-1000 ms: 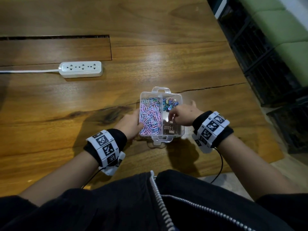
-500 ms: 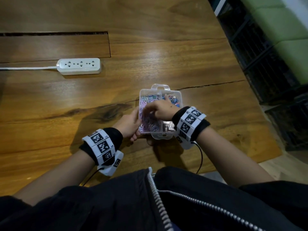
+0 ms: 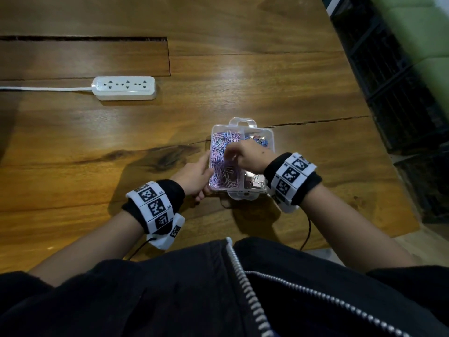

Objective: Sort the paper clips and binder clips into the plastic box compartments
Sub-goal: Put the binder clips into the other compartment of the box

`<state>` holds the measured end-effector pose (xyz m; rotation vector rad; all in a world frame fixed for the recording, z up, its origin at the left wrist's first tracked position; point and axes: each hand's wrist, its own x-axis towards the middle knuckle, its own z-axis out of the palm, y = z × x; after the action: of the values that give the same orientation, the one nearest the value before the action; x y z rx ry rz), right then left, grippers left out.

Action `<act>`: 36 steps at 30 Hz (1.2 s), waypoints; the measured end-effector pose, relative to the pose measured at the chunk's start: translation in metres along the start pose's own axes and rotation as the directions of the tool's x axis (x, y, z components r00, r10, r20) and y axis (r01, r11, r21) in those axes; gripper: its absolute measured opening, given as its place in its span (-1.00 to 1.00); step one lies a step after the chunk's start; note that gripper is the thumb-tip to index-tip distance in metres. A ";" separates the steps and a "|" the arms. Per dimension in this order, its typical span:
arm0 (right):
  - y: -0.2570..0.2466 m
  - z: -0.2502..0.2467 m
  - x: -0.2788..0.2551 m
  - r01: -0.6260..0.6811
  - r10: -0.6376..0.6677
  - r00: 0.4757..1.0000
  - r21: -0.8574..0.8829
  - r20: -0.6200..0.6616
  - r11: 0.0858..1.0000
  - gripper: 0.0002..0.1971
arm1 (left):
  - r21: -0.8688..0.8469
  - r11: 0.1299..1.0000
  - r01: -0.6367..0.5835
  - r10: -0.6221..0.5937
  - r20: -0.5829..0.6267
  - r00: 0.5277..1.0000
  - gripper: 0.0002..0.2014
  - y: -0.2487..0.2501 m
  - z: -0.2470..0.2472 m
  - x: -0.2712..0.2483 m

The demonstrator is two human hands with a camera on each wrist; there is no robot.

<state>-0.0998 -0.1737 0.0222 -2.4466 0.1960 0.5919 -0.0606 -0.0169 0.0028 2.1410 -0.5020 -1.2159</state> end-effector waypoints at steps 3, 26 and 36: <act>-0.001 -0.007 0.003 0.019 -0.022 0.992 -0.024 -0.121 1.000 -0.61 | -0.003 1.000 -0.002 0.002 0.009 1.000 -0.44 0.000 0.000 -0.001; -0.003 0.033 -0.024 0.029 -0.014 0.999 -0.377 0.043 0.926 -0.62 | -0.093 0.996 0.003 -0.008 -0.058 0.998 -0.27 0.002 0.010 -0.010; 0.006 0.019 -0.035 -0.027 0.013 0.953 -0.041 -0.302 0.999 -0.75 | -0.102 0.994 -0.047 0.031 -0.147 0.989 -0.38 0.031 0.013 0.027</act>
<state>-0.1395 -0.1669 0.0216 -2.5719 0.3343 0.2281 -0.0594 -0.0597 0.0018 2.1011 -0.4055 -1.0331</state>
